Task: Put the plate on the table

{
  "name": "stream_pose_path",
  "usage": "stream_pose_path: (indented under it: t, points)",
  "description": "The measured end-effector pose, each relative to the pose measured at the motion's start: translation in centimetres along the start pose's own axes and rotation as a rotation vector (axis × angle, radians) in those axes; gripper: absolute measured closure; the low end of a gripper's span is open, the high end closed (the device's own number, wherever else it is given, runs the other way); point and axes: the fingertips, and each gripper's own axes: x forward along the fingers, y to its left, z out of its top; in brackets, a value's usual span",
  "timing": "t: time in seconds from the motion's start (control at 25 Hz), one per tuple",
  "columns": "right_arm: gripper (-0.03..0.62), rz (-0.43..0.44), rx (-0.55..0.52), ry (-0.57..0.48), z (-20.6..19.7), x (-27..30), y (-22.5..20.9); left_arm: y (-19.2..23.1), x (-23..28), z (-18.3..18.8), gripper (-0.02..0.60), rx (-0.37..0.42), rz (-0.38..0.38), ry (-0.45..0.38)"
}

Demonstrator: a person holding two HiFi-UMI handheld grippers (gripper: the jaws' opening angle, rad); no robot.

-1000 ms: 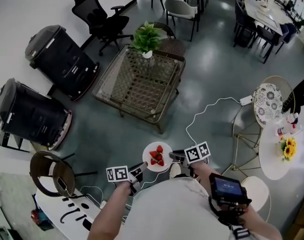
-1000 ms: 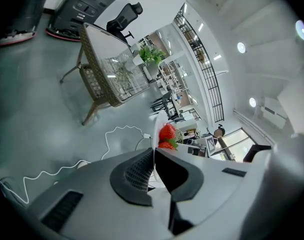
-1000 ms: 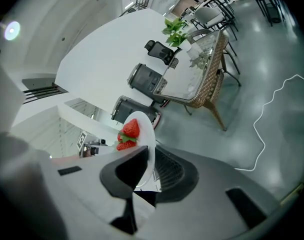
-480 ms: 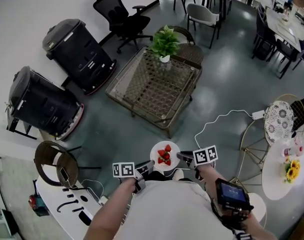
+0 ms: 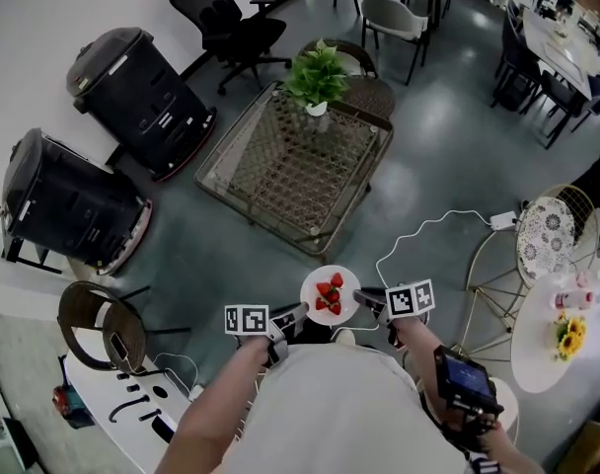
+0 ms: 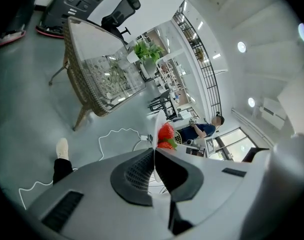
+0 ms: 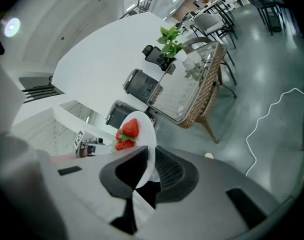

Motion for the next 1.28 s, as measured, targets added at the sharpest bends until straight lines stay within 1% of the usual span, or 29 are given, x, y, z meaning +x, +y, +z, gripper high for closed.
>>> stream_pose_path:
  t: [0.28, 0.6, 0.88, 1.0, 1.28]
  points:
    - [0.563, -0.049, 0.035, -0.037, 4.2, 0.0, -1.8, 0.5, 2.9, 4.6, 0.571, 0.005, -0.026, 0.061]
    - [0.563, -0.096, 0.061, -0.073, 9.1, 2.0, -2.6, 1.7, 3.9, 10.5, 0.571, 0.018, -0.055, 0.101]
    - [0.563, -0.135, 0.044, -0.084, 13.6, 5.0, -2.1, 3.0, 3.1, 15.3, 0.571, 0.004, -0.082, 0.097]
    - [0.563, -0.150, 0.042, -0.079, 15.0, 6.6, -1.7, 3.9, 2.3, 17.1, 0.571, 0.002, -0.078, 0.093]
    - [0.563, -0.145, 0.014, -0.038, 16.5, 9.1, -0.5, 5.1, 0.5, 19.2, 0.571, -0.002, -0.070, 0.068]
